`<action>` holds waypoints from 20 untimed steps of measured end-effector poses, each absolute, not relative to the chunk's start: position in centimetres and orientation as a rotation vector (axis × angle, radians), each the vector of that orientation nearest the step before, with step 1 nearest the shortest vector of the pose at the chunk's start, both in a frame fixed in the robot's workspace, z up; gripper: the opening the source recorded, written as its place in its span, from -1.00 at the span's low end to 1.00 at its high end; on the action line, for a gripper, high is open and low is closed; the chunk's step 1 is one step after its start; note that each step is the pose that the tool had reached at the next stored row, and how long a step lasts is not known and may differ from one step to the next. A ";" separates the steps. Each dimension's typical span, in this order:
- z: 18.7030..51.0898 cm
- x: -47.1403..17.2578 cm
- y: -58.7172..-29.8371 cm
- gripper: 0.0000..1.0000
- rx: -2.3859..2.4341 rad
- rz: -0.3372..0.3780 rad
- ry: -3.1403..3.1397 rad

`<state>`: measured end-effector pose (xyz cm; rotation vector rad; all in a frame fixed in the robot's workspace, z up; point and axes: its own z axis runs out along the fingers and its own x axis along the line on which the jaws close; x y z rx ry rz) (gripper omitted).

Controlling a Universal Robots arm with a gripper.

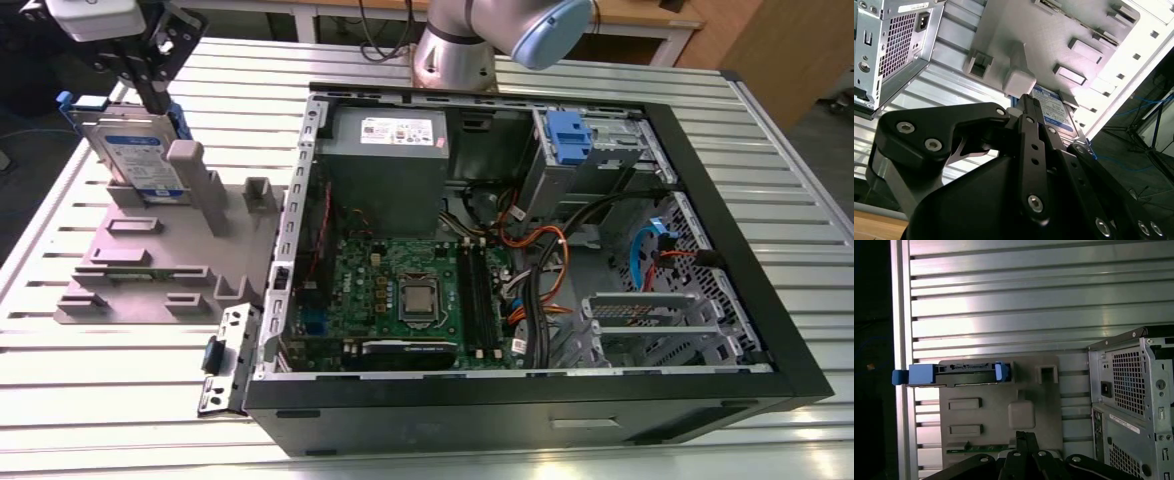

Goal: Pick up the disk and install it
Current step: 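Reach for the disk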

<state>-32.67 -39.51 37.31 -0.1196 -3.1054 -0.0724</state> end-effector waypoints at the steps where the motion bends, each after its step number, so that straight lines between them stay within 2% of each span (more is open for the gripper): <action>1: 37.3 -32.7 -39.5 -0.79 -0.120 -0.073 -3.105; 13: 37.3 -33.3 -39.4 -0.79 -0.119 -0.072 -3.105; 20: 37.2 -34.4 -38.0 -0.79 -0.120 -0.072 -3.105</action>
